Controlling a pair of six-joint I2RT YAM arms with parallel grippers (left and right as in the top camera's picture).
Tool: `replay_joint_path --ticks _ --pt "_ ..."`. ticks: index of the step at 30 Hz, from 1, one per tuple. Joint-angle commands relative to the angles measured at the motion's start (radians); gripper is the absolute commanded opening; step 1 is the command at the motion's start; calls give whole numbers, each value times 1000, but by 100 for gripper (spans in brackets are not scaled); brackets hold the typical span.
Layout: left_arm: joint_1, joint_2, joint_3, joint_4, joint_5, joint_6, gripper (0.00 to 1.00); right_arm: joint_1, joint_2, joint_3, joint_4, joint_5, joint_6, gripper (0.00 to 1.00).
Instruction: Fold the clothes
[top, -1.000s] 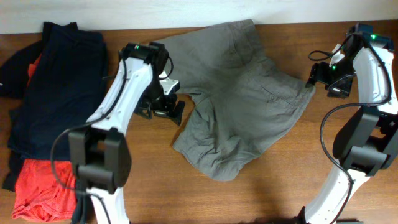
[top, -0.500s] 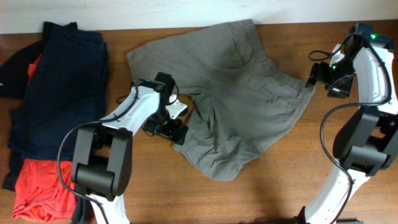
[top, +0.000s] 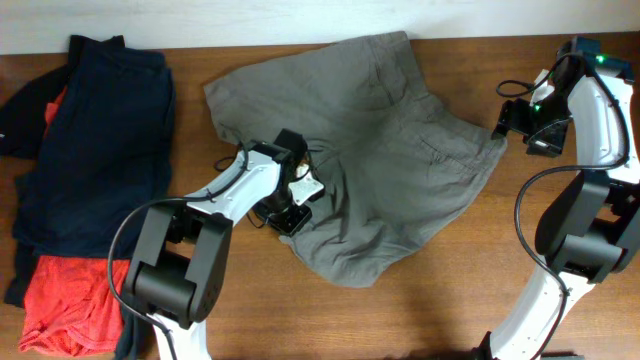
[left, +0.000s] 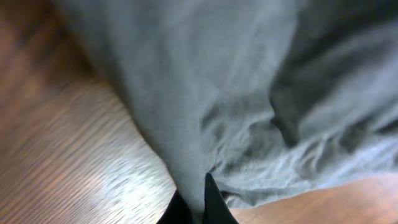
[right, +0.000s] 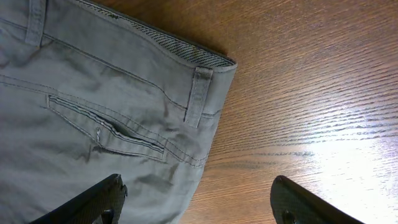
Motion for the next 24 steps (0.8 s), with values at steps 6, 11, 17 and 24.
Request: replay_joint_path --ticks 6,11,17,24 --pt "253 -8 -10 49 -199 -140 1 7 -30 17 -7 8 -7 79" --pt "365 -8 -6 183 -208 -159 1 7 -30 17 -7 8 -7 79" --pt "415 -8 157 180 -128 -223 99 7 -30 17 -14 -1 -7 79" --pt "415 -8 525 -219 123 -222 99 7 -70 17 -61 -82 -7 72"
